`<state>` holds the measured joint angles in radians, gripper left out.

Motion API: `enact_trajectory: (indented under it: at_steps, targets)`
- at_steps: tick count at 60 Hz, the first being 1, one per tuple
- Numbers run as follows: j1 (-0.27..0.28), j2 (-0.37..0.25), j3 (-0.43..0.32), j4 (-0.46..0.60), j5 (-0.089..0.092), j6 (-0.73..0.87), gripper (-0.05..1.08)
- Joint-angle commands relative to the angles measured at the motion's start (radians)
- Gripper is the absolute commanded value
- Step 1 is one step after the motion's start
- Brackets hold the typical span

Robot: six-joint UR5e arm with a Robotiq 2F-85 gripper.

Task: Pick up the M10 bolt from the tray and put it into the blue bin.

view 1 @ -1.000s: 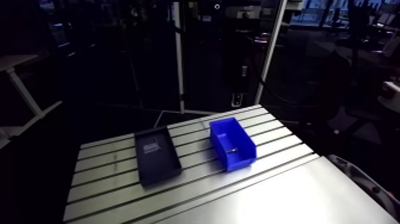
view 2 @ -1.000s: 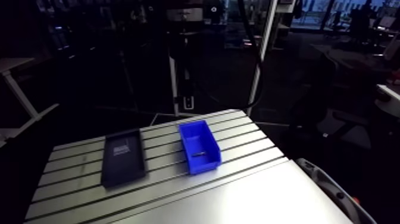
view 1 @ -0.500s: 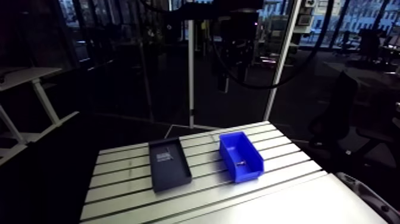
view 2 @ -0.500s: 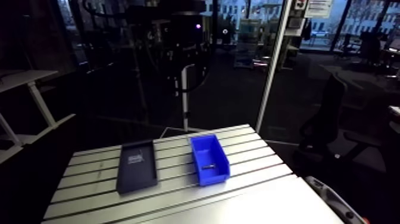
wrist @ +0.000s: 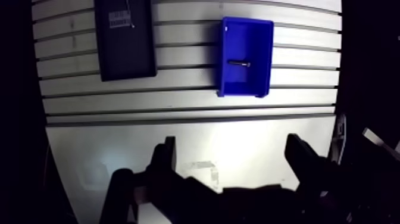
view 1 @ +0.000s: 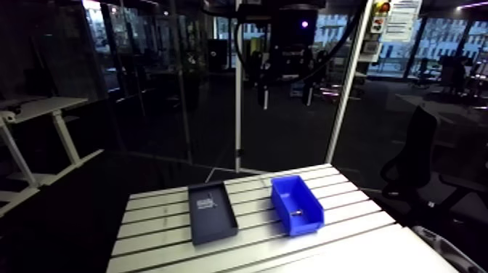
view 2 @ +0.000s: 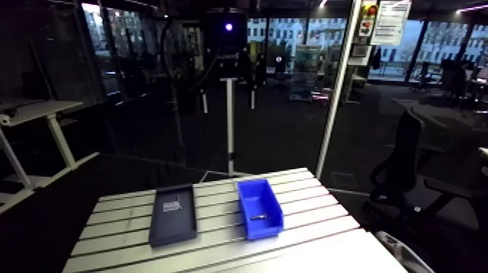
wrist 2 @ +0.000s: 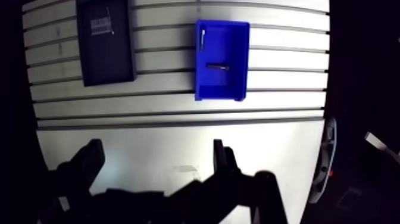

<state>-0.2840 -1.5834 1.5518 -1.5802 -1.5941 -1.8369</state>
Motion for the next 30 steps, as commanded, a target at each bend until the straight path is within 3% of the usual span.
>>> enact_trajectory:
  at_steps: [1, 30]
  targets:
    - [0.005, -0.001, 0.005, 0.006, 0.004, 0.025, 0.00]
    - [0.012, -0.002, -0.019, 0.007, 0.012, 0.023, 0.00]
